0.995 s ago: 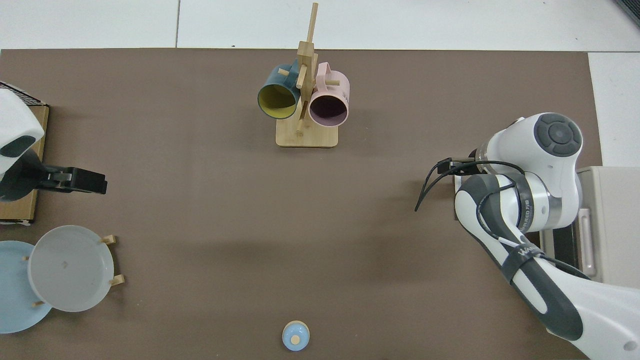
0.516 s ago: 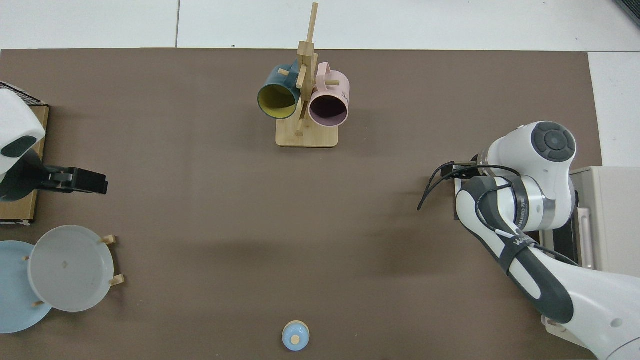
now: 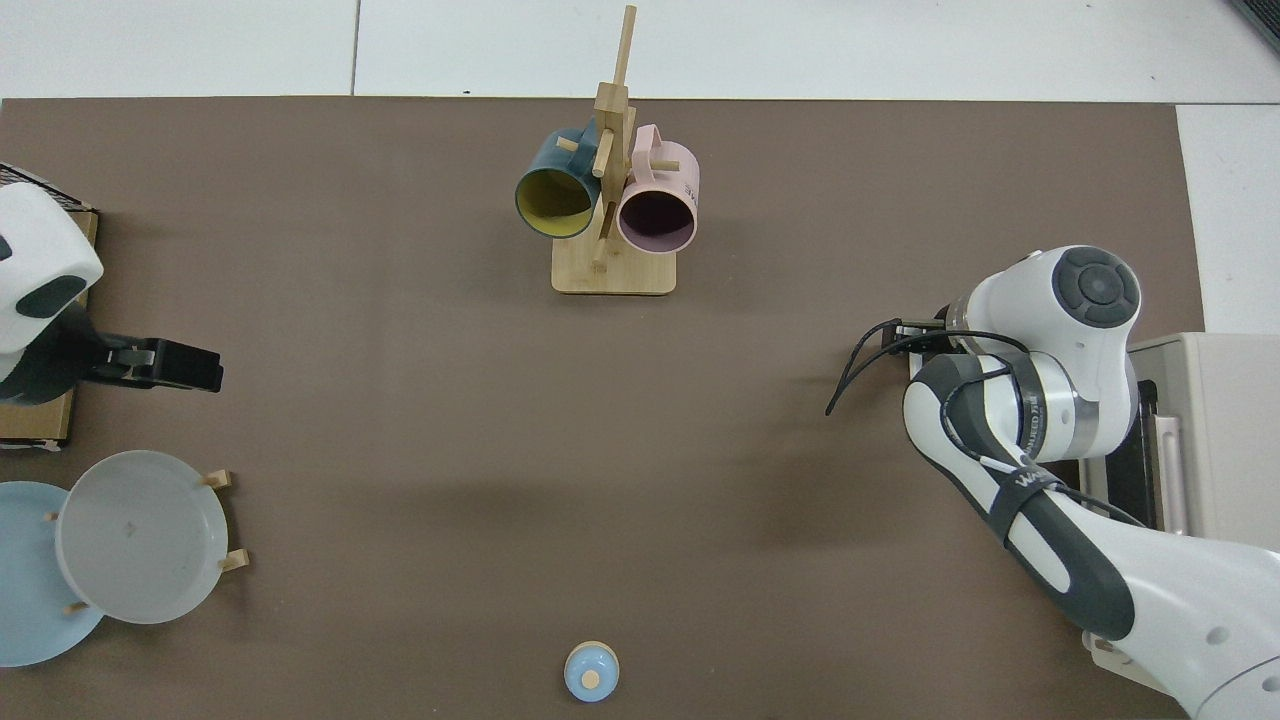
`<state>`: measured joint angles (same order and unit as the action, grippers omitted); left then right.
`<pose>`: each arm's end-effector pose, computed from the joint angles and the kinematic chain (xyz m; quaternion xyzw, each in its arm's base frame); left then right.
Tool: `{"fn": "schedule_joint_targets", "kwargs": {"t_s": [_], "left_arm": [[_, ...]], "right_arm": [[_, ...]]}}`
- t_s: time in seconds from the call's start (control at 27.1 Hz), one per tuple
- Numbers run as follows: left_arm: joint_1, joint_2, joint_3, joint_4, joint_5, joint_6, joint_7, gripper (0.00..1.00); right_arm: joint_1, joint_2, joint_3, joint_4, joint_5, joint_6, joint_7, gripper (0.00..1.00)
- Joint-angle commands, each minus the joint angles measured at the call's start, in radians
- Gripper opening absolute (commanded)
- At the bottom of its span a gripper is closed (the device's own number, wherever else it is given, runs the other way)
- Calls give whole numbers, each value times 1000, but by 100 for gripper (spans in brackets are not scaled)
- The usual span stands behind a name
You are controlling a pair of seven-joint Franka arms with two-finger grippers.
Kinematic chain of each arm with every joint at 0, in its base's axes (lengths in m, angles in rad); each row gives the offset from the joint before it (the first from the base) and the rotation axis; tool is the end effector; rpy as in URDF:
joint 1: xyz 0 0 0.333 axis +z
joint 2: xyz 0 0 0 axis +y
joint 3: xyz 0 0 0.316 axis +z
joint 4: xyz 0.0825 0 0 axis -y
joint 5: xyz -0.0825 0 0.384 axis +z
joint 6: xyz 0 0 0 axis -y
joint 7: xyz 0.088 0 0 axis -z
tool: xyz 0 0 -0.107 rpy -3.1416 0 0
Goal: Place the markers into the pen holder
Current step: 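Grasp the white marker with the right gripper and lift it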
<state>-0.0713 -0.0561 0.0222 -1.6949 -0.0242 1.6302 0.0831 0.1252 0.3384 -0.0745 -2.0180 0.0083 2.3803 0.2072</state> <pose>0.5397 -0.0287 0.6016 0.9978 -0.0653 -0.0041 0.0128 0.6023 0.0320 0.2861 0.9968 -0.0789 0.0135 0.0078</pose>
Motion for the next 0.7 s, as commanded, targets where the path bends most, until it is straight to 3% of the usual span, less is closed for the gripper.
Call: {"fn": "schedule_joint_targets", "kwargs": {"t_s": [0.0,0.29,0.37,0.52,0.66], "left_arm": [[-10,-24,9,-31,7,17,10,100],[-10,-24,9,-32,7,17,10,100],[-10,-24,9,-34,7,17,10,100],[-10,-24,9,-35,6,17,10,100],[-10,-24,9,-37,6,17,10,100]], "right_arm": [[-4,11,4,10,1,22,-20,0],[-4,2,9,19,19,2,4,0],[-3,-10,10,36,70,-35,30,0],[34,-47,9,131,183,-246,101,0],[80,-74,12,229,203,-444,292,0]]}}
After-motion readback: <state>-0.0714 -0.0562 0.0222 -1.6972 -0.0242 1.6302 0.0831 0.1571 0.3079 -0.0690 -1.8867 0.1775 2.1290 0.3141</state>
